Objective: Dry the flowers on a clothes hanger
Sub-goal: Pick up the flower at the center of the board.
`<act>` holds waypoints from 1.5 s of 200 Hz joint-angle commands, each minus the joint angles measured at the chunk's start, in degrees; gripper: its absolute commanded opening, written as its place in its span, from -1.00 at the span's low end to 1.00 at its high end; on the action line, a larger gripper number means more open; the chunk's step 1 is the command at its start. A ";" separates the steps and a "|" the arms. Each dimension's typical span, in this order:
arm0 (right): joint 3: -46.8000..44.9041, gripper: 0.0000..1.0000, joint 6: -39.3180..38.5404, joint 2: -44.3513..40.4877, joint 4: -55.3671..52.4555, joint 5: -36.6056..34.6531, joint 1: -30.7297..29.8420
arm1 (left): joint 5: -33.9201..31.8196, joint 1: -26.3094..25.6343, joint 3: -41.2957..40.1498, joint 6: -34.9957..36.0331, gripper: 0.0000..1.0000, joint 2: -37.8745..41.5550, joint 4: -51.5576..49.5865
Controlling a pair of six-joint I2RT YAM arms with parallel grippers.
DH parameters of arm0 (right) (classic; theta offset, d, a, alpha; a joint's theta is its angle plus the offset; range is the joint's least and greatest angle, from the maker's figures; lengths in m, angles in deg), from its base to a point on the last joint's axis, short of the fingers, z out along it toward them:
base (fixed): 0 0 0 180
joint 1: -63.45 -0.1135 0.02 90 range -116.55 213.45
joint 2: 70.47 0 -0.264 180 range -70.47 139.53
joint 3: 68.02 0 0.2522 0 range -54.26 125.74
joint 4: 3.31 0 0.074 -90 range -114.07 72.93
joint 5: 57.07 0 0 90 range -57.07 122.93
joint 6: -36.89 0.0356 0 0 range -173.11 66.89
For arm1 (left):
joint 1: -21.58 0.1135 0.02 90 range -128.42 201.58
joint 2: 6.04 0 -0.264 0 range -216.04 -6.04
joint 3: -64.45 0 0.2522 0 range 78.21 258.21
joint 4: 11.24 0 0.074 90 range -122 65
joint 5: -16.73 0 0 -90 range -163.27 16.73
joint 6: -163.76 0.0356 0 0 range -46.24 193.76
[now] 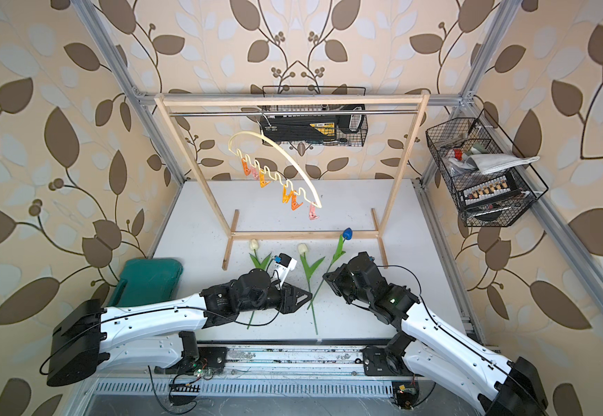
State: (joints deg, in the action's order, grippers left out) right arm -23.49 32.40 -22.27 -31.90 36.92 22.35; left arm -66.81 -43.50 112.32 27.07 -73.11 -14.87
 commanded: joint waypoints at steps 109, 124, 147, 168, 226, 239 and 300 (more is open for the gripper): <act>4.46 -1.00 0.89 3.91 0.47 -6.14 -4.43 | 2.63 -0.66 2.29 -0.85 -0.37 -2.00 4.40; 4.91 -1.00 0.62 3.90 -0.07 -6.36 -4.51 | 2.73 -0.71 2.38 -0.84 -0.41 -2.01 4.19; 5.10 -1.00 0.62 3.75 -0.09 -6.67 -4.61 | 2.75 -0.66 2.30 -1.01 -0.58 -2.10 4.06; 5.35 -1.00 0.62 3.93 0.01 -6.72 -4.88 | 2.82 -0.66 2.05 -1.12 -0.69 -2.10 4.37; 6.61 -0.86 -0.82 3.92 -1.30 -7.94 -6.09 | 0.89 -0.66 3.50 -2.35 -1.00 -0.92 -0.03; 7.69 -0.29 -3.88 3.28 -3.22 -7.87 -6.12 | -2.09 -0.67 6.07 -3.52 -1.00 -0.45 -7.06; 7.08 0.40 -29.00 -7.03 -20.67 -6.19 -9.98 | -6.20 -0.42 19.43 -11.72 -1.00 4.64 -42.99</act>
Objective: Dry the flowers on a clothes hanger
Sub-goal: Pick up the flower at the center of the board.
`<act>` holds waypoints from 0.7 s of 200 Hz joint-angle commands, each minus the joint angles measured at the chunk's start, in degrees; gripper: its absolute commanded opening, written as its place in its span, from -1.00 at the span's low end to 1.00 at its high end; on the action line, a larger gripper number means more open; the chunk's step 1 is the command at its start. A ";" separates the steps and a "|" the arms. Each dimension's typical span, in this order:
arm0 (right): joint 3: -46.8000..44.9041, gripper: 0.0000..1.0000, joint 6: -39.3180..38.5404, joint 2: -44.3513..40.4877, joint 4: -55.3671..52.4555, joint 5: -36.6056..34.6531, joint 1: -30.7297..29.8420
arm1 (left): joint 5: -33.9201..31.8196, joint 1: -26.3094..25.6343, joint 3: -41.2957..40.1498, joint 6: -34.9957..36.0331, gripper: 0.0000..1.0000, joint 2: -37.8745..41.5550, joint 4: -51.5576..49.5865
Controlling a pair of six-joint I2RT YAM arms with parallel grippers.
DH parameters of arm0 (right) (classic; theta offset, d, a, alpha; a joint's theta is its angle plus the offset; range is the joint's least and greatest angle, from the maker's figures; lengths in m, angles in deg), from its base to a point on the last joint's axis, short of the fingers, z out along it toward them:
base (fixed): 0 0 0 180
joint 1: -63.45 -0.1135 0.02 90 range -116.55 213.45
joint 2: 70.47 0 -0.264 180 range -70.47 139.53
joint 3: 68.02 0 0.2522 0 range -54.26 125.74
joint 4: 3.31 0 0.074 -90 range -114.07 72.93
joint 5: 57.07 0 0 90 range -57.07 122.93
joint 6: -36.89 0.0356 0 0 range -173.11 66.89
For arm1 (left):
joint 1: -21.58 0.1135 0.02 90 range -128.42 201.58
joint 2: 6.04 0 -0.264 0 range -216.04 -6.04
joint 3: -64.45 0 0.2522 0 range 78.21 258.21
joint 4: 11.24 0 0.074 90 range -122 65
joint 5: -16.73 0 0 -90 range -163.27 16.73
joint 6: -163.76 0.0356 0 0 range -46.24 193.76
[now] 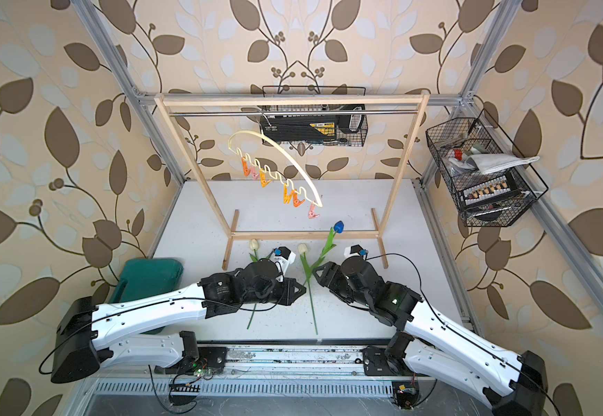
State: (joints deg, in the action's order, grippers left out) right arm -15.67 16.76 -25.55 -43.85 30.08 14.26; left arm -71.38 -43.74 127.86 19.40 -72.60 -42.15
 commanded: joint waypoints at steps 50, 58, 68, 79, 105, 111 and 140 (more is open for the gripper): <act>-0.52 0.88 -26.13 -6.48 -10.31 -10.11 -7.83 | 3.30 5.16 13.31 -8.21 -1.00 7.23 -35.37; -0.29 0.98 -28.90 -6.58 -9.12 -12.82 -9.62 | 6.03 6.55 13.77 -8.21 -1.00 7.39 -35.95; 0.58 0.98 -32.42 -5.69 -8.34 -16.77 -12.01 | 9.58 8.33 14.15 -8.30 -1.00 7.34 -36.38; 1.77 0.98 -37.08 -3.51 -7.20 -20.83 -14.75 | 13.28 10.01 14.61 -8.21 -1.00 7.17 -36.74; 5.54 0.98 -46.66 3.12 -4.64 -30.00 -21.09 | 19.38 12.86 17.72 -8.16 -1.00 6.24 -40.07; 7.00 0.98 -48.29 4.68 -5.31 -30.28 -21.05 | 20.47 13.42 18.66 -8.21 -1.00 5.98 -41.13; 3.92 0.96 -62.48 4.16 8.08 -25.28 -22.69 | 24.68 16.69 20.93 -12.55 -1.00 5.53 -45.38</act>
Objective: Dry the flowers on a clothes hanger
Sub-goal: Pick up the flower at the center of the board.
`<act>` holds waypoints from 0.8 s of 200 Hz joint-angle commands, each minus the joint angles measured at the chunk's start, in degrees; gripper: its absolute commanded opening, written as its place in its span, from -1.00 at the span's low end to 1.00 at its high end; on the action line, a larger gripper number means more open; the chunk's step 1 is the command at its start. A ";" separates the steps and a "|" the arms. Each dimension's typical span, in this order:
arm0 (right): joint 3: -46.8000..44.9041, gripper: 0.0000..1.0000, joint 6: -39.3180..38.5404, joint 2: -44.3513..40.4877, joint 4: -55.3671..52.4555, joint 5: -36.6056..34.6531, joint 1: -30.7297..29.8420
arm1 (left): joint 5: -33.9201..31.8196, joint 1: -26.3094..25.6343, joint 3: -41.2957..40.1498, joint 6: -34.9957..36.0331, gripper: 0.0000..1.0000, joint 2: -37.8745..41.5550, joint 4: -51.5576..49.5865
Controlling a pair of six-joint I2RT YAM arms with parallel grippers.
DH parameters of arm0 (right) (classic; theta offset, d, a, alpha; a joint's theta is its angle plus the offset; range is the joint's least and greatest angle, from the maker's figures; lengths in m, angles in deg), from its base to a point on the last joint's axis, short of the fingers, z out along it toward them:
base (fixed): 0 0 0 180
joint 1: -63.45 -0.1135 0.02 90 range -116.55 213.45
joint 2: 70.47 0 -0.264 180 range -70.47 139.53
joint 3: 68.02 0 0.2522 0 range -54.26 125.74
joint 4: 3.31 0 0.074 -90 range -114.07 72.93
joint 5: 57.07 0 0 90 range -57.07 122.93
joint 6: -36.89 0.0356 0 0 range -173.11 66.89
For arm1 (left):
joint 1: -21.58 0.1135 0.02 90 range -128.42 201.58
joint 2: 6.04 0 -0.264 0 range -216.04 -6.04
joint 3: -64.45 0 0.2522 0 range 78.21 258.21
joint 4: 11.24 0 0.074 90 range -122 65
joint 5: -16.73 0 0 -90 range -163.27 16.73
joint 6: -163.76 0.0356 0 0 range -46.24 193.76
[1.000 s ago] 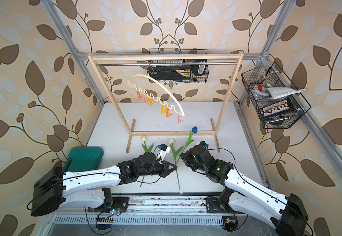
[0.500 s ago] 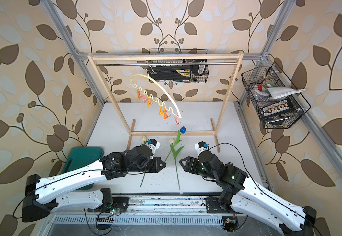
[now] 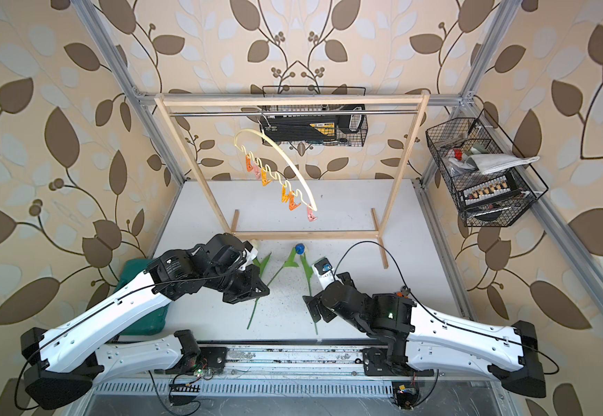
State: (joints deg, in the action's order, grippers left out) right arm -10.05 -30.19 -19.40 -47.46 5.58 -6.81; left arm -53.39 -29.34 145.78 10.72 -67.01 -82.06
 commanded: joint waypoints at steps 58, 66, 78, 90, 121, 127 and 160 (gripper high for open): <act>-9.97 0.35 -26.53 -6.99 31.60 5.08 -1.88 | 21.56 5.39 -1.80 -14.60 -1.00 2.43 1.75; -10.51 0.29 -27.00 -7.04 33.11 5.28 -1.87 | 22.24 5.39 -1.42 -15.35 -1.00 2.52 1.77; -11.49 0.25 -27.05 -7.12 35.23 5.76 -1.94 | 23.19 5.43 -0.80 -16.36 -1.00 2.43 1.68; -12.03 0.25 -27.05 -7.22 36.12 6.28 -1.96 | 24.20 5.44 -0.13 -17.37 -1.00 2.22 1.56; -11.55 0.24 -26.70 -6.59 35.08 9.18 -2.20 | 24.76 5.47 3.54 -18.32 -1.00 1.22 -0.49; -11.11 0.24 -26.86 -6.12 34.56 9.65 -2.25 | 24.90 5.48 4.10 -18.43 -1.00 0.92 -0.82; -9.05 0.23 -27.92 -2.20 33.32 10.84 -2.93 | 25.30 5.48 6.07 -18.70 -1.00 -0.41 -1.50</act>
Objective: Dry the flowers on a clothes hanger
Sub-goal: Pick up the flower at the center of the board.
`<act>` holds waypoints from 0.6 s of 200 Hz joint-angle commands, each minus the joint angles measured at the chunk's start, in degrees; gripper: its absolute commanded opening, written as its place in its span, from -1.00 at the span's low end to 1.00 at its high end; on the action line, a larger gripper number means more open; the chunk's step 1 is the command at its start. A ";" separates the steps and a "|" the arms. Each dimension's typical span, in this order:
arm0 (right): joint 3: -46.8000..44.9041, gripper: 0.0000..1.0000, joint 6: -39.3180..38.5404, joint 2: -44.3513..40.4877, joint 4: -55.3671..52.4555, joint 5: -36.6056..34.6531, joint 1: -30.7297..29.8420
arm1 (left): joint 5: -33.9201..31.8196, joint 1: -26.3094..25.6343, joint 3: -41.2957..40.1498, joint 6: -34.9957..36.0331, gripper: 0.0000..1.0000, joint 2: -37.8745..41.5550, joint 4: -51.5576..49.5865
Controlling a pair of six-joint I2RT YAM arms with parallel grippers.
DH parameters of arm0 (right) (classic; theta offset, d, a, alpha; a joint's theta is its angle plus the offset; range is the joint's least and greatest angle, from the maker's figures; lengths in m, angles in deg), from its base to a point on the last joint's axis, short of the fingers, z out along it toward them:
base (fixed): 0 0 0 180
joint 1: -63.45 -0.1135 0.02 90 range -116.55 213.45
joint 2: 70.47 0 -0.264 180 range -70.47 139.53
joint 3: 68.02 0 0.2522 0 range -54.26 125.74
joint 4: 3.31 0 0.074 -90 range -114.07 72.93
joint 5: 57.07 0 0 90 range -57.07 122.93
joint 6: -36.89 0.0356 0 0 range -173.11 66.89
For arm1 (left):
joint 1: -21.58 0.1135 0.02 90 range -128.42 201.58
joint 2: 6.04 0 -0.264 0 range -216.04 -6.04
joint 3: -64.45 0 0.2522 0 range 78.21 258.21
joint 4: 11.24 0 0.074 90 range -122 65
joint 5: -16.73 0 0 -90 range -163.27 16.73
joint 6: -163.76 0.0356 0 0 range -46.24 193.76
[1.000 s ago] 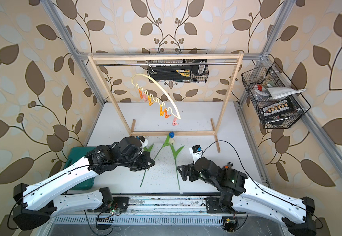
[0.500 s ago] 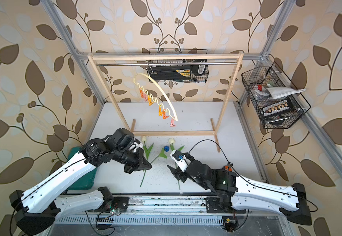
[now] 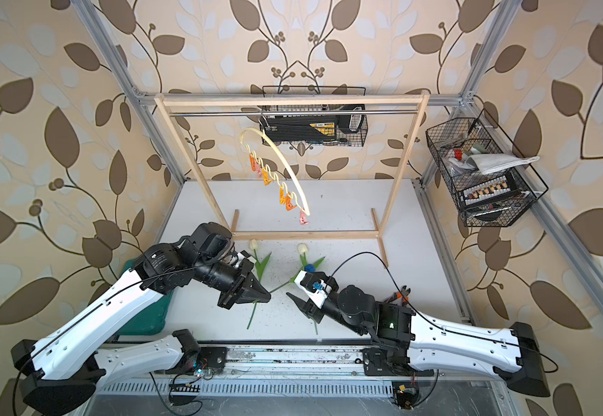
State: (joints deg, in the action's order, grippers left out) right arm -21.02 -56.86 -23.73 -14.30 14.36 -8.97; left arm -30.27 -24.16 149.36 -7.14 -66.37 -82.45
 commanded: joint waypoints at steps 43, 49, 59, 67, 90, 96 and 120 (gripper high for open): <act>2.94 0.08 -2.72 5.26 1.06 0.14 -0.84 | 2.44 0.30 3.39 -0.66 -1.00 -1.80 -0.91; 3.20 0.05 -3.03 5.62 0.92 -0.23 -0.79 | 2.44 0.30 3.35 -0.57 -1.00 -1.89 -0.97; 3.83 0.02 -3.53 6.15 0.19 -0.82 -0.84 | 2.50 0.30 3.00 -0.51 -1.00 -1.88 -0.92; 3.94 0.00 -3.85 6.26 0.23 -0.94 -0.81 | 2.60 0.30 2.64 -0.53 -1.00 -1.89 -0.82; 4.70 -0.06 -4.41 7.04 0.25 -0.86 -0.80 | 2.79 0.30 2.10 -0.73 -1.00 -1.80 -0.17; 5.03 -0.08 -4.55 7.34 0.14 -0.86 -0.79 | 2.79 0.30 2.02 -0.73 -1.00 -1.80 0.00; 6.03 -0.14 -5.00 8.86 0.24 -0.78 -0.83 | 2.87 0.30 1.76 -0.75 -1.00 -1.80 0.57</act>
State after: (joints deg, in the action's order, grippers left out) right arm -17.35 -60.84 -16.08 -14.37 14.47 -9.52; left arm -29.17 -24.16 150.87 -7.55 -68.43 -82.73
